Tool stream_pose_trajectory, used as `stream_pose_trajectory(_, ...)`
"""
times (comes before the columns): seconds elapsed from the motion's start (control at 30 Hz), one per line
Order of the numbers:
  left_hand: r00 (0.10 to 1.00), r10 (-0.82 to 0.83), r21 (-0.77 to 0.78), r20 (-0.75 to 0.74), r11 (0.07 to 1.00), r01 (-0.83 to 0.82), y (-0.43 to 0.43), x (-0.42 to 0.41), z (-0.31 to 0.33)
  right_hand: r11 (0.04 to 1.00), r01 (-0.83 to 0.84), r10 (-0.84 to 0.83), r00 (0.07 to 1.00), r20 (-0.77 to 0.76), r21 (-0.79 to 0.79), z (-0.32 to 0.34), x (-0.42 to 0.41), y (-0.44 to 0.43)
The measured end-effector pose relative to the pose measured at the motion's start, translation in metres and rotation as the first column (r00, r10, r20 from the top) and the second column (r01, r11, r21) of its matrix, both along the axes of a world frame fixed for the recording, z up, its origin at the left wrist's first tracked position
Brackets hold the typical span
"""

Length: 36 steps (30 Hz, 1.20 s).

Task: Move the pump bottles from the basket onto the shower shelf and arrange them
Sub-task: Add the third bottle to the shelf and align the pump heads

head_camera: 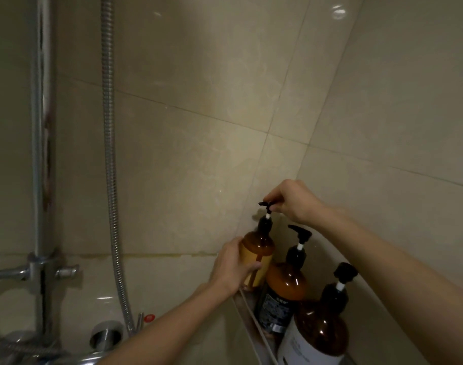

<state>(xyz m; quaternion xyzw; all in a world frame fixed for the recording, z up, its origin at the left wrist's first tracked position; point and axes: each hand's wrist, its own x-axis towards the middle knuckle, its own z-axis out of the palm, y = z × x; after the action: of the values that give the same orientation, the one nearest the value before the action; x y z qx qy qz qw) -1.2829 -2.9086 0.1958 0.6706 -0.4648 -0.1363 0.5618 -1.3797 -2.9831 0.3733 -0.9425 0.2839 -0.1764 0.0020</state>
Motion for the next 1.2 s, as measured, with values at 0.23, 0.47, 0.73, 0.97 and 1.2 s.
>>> stream_pose_trajectory(0.23,0.992,-0.117,-0.039,-0.052,0.993,0.115,0.0,0.008,0.0,0.999,-0.013,0.012,1.0,0.021,0.034,-0.001,0.0,-0.005)
stream_pose_trajectory(0.47,0.981,-0.195,-0.02,0.003,0.981,0.195,0.009,0.014,0.0,0.999,-0.004,0.003,1.0,0.018,0.053,0.001,-0.002,-0.004)
stream_pose_trajectory(0.73,0.969,0.049,0.028,0.241,0.998,-0.058,0.0,0.001,0.005,0.999,0.023,-0.023,1.0,-0.003,0.038,0.0,0.002,0.0)
stream_pose_trajectory(0.97,0.96,-0.126,0.065,0.248,0.991,0.113,0.002,0.021,0.009,1.0,-0.006,0.006,1.0,-0.01,0.012,0.001,-0.001,-0.001)
stream_pose_trajectory(1.2,0.98,-0.038,-0.011,0.195,0.999,0.041,0.006,0.028,0.005,1.0,-0.006,0.007,1.0,-0.014,0.024,0.002,-0.004,-0.002)
